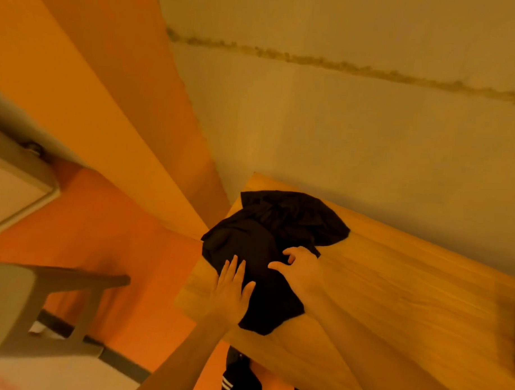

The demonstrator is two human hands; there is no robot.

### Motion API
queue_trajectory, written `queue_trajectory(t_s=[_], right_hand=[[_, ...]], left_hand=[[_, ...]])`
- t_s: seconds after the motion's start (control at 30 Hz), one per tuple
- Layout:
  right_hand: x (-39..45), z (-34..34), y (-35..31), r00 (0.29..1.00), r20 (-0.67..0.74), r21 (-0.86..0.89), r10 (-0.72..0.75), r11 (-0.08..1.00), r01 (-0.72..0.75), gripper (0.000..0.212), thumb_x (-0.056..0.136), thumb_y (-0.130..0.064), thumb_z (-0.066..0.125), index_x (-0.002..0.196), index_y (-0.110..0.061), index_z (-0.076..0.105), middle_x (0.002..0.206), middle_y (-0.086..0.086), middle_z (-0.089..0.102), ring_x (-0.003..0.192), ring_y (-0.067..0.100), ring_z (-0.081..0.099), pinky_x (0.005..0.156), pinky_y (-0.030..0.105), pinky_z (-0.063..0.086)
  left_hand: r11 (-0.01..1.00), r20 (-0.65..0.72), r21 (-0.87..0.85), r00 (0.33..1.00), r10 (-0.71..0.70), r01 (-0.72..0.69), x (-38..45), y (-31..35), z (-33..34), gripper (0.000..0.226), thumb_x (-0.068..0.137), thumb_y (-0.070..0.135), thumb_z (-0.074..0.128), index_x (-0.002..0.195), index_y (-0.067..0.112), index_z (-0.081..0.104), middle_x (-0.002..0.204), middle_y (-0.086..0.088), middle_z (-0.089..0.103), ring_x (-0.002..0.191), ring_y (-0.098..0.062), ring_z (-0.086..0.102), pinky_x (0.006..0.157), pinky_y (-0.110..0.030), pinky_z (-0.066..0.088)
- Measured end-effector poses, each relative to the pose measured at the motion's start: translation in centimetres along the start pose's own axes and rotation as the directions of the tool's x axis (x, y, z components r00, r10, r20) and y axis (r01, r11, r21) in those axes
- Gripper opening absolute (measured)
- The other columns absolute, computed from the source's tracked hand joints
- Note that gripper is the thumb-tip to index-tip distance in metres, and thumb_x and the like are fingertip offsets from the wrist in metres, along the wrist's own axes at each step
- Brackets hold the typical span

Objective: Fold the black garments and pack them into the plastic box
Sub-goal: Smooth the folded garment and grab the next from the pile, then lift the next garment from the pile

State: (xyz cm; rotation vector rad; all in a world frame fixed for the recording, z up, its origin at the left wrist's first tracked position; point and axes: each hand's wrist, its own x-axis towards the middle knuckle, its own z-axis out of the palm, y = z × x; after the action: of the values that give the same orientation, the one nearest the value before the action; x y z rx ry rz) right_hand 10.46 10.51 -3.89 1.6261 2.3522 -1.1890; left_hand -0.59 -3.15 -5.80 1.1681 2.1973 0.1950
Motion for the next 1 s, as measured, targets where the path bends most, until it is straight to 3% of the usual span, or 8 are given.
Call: queue_trajectory(t_s=[0.13, 0.3, 0.4, 0.5, 0.63, 0.73, 0.87, 1.0], right_hand=[[-0.5, 1.7, 0.2, 1.000, -0.008, -0.047, 0.006, 0.999, -0.007, 0.051, 0.084, -0.044, 0.061, 0.124, -0.011, 0.056, 0.120, 0.006, 0.054, 0.109, 0.018, 0.052, 0.089, 0.025, 0.042], [-0.4, 0.3, -0.4, 1.000, 0.000, 0.170, 0.008, 0.985, -0.008, 0.019, 0.091, -0.024, 0.057, 0.099, -0.009, 0.065, 0.096, -0.001, 0.058, 0.091, 0.013, 0.055, 0.074, 0.014, 0.031], [-1.2, -2.4, -2.2, 0.990, 0.037, 0.286, -0.137, 0.950, 0.121, 0.022, 0.090, -0.016, 0.056, 0.069, -0.017, 0.057, 0.066, -0.007, 0.050, 0.061, 0.003, 0.048, 0.062, 0.016, 0.034], [-2.4, -6.0, -4.8, 0.954, 0.031, 0.307, -0.298, 0.911, 0.275, 0.018, 0.092, -0.010, 0.053, 0.076, -0.006, 0.061, 0.065, -0.007, 0.051, 0.059, 0.000, 0.049, 0.060, 0.015, 0.036], [-5.6, -12.3, -8.3, 0.936, -0.012, 0.382, -0.353, 0.863, 0.330, 0.024, 0.093, -0.008, 0.050, 0.072, -0.020, 0.054, 0.065, -0.008, 0.051, 0.054, -0.005, 0.048, 0.057, 0.013, 0.037], [-8.3, -17.6, -9.1, 0.928, 0.062, 0.371, -0.367, 0.872, 0.320, 0.017, 0.084, -0.008, 0.065, 0.080, -0.022, 0.057, 0.069, -0.011, 0.060, 0.060, -0.006, 0.055, 0.059, 0.012, 0.042], [-11.3, -24.4, -8.5, 0.948, 0.156, 0.185, -0.276, 0.951, 0.246, 0.012, 0.077, -0.019, 0.073, 0.084, -0.027, 0.067, 0.075, -0.014, 0.069, 0.073, 0.004, 0.065, 0.062, 0.017, 0.049], [-14.9, -31.9, -6.7, 0.973, 0.004, 0.195, -0.232, 0.954, 0.227, 0.016, 0.073, -0.028, 0.075, 0.086, -0.019, 0.070, 0.083, -0.009, 0.073, 0.084, 0.008, 0.069, 0.070, 0.018, 0.050]], left_hand=[[0.998, 0.038, -0.060, 0.999, 0.004, -0.001, 0.1, 0.1, 0.0, 0.058, 0.099, 0.040, 0.024, 0.148, 0.017, 0.005, 0.157, -0.002, -0.006, 0.144, -0.019, -0.010, 0.118, -0.036, 0.001], [0.994, 0.006, -0.105, 0.999, 0.044, -0.043, 0.4, 0.4, -2.1, 0.055, 0.099, 0.041, 0.030, 0.147, 0.018, 0.018, 0.157, -0.003, 0.005, 0.145, -0.020, -0.002, 0.118, -0.039, 0.007], [0.947, -0.130, -0.234, 0.973, 0.192, -0.218, 1.1, 1.9, -5.5, 0.059, 0.092, 0.045, 0.042, 0.143, 0.018, 0.030, 0.153, 0.003, 0.018, 0.143, -0.014, 0.003, 0.117, -0.039, 0.014], [0.863, -0.002, -0.319, 0.911, 0.412, -0.391, 2.0, 4.8, -10.6, 0.054, 0.089, 0.032, 0.058, 0.139, 0.021, 0.039, 0.141, 0.011, 0.035, 0.137, -0.006, 0.016, 0.111, -0.029, 0.020], [0.820, 0.104, -0.336, 0.848, 0.520, -0.462, 2.4, 8.8, -17.0, 0.006, 0.086, 0.015, 0.063, 0.081, 0.016, 0.064, 0.079, 0.001, 0.062, 0.072, -0.002, 0.060, 0.068, -0.018, 0.044], [0.747, 0.017, -0.422, 0.819, 0.574, -0.514, 0.9, 12.5, -21.4, 0.012, 0.088, 0.010, 0.058, 0.077, 0.010, 0.063, 0.066, 0.000, 0.056, 0.051, 0.005, 0.051, 0.055, -0.013, 0.040], [0.636, -0.115, -0.449, 0.747, 0.655, -0.627, -2.1, 17.6, -27.2, 0.015, 0.092, 0.015, 0.054, 0.085, 0.016, 0.068, 0.079, 0.003, 0.065, 0.068, 0.002, 0.060, 0.066, -0.012, 0.047], [0.526, -0.320, -0.478, 0.698, 0.641, -0.703, -3.6, 21.7, -32.7, 0.014, 0.091, 0.015, 0.054, 0.084, 0.017, 0.066, 0.083, -0.001, 0.063, 0.075, -0.006, 0.060, 0.073, -0.018, 0.048]])
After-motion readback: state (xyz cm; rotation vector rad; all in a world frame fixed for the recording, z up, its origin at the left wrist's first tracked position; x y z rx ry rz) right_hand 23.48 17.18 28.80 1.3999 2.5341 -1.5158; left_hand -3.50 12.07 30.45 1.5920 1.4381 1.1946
